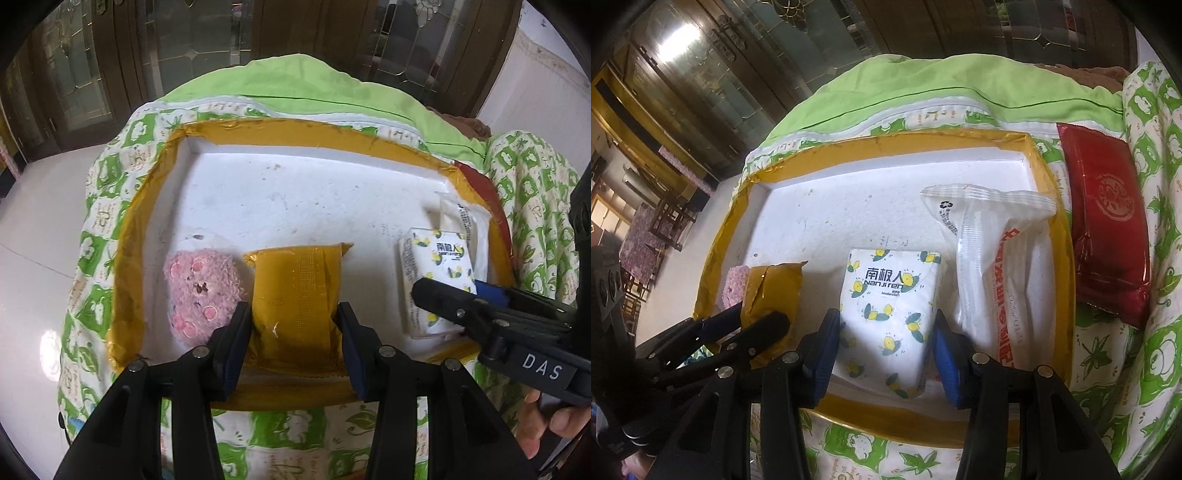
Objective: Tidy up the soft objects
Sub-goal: 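Carry the envelope into the tray with the left tool while the right tool carries the tissue pack there, then open both tools to release the envelope and tissue pack in the tray, then reach the left tool toward the white packet while the right tool grasps the blue cartoon wipes pack, then grasp the white desiccant packet with the left tool while the right tool lifts the wipes pack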
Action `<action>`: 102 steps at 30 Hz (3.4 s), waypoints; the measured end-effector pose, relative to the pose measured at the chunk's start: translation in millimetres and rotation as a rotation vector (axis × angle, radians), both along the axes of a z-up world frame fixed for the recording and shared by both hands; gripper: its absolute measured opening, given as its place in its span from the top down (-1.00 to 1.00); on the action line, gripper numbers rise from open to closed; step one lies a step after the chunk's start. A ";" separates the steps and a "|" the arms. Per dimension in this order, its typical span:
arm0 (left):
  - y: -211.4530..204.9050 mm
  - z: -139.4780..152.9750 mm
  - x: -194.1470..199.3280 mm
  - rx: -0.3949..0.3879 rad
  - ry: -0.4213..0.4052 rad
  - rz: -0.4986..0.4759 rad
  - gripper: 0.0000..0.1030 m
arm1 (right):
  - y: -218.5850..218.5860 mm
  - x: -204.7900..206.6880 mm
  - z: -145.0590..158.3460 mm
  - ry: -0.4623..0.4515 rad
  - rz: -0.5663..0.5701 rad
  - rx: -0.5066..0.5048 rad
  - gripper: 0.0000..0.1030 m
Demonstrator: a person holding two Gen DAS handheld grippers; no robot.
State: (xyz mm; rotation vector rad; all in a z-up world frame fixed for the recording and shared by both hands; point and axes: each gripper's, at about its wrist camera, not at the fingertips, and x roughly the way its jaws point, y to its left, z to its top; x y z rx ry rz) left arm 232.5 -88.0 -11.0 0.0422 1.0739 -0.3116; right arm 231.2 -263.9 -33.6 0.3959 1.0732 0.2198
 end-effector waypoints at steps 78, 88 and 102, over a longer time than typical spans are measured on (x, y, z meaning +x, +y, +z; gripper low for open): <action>32.6 -26.5 -174.5 -0.022 -0.002 0.092 -0.60 | 45.8 -146.8 -11.0 0.018 0.117 -0.039 0.54; 47.5 -24.5 -183.7 -0.067 -0.001 0.087 0.10 | 17.2 -147.1 -3.4 0.006 0.044 0.032 0.07; 42.1 -24.2 -190.5 -0.070 0.014 0.042 0.09 | 27.7 -160.8 8.2 0.026 0.109 -0.122 0.42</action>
